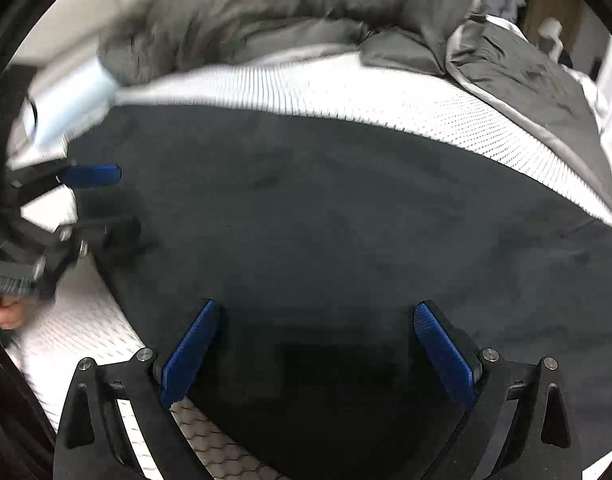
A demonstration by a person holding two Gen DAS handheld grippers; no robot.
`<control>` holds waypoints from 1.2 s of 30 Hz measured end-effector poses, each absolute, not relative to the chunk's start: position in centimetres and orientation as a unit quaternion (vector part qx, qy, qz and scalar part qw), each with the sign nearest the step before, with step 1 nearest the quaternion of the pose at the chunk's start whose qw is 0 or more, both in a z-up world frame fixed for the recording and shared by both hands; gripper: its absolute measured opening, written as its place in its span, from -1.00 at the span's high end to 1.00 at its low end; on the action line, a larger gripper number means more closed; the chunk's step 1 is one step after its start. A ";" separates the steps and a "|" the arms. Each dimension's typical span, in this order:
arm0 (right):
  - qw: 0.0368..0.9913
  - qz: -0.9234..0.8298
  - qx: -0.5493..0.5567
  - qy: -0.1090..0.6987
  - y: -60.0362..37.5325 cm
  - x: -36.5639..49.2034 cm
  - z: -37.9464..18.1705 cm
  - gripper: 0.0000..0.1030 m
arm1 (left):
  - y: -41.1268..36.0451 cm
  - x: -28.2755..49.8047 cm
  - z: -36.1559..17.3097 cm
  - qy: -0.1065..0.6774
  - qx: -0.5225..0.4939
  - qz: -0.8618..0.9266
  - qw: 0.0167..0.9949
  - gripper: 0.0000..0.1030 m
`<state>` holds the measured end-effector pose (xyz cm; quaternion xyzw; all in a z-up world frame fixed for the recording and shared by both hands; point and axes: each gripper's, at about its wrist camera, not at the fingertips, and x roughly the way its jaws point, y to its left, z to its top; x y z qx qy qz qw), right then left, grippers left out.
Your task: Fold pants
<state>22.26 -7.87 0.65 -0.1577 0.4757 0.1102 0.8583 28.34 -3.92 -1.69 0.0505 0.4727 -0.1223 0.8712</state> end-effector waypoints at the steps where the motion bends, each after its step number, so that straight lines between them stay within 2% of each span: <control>1: 0.857 0.110 -0.164 0.476 -8.3 22.0 0.6 -0.93 | -4.4 28.2 -2.4 0.471 0.062 -0.120 0.872 -0.63; 4: 0.858 0.062 -0.209 0.465 -12.3 20.3 1.4 -0.93 | -3.7 28.1 -2.5 0.464 0.038 -0.136 0.875 -0.66; 7: 0.860 -0.020 -0.200 0.469 -19.2 18.9 2.0 -0.94 | -2.7 28.1 -3.0 0.462 0.019 -0.131 0.877 -0.73; 11: 0.870 -0.129 -0.100 0.466 -29.1 18.1 2.9 -0.89 | -3.0 28.6 -3.0 0.462 0.027 -0.136 0.876 -0.76; 13: 0.878 -0.115 -0.047 0.462 -31.0 18.0 3.3 -0.84 | -2.5 28.4 -3.2 0.462 0.030 -0.135 0.876 -0.77; 17: 0.877 -0.128 -0.111 0.449 -27.3 18.2 4.1 -0.85 | -1.4 28.2 -2.3 0.458 0.028 -0.122 0.880 -0.76; 22: 0.898 -0.033 -0.112 0.424 -20.7 19.9 5.7 -0.86 | -3.1 29.5 -0.3 0.437 0.039 -0.141 0.887 -0.76; 25: 0.895 0.008 -0.129 0.428 -16.6 23.1 4.8 -0.86 | -3.0 32.5 -1.7 0.468 0.015 -0.123 0.875 -0.76; 29: 0.872 0.038 -0.179 0.453 -12.4 25.1 2.0 -0.86 | -2.5 33.9 -2.9 0.464 -0.012 -0.128 0.876 -0.77; 33: 0.869 0.001 -0.172 0.464 -15.1 26.5 1.2 -0.87 | -2.4 33.4 -3.0 0.458 -0.003 -0.129 0.880 -0.78; 36: 0.861 -0.172 -0.154 0.454 -23.4 26.9 1.9 -0.88 | -2.1 33.0 -3.0 0.455 -0.006 -0.131 0.881 -0.77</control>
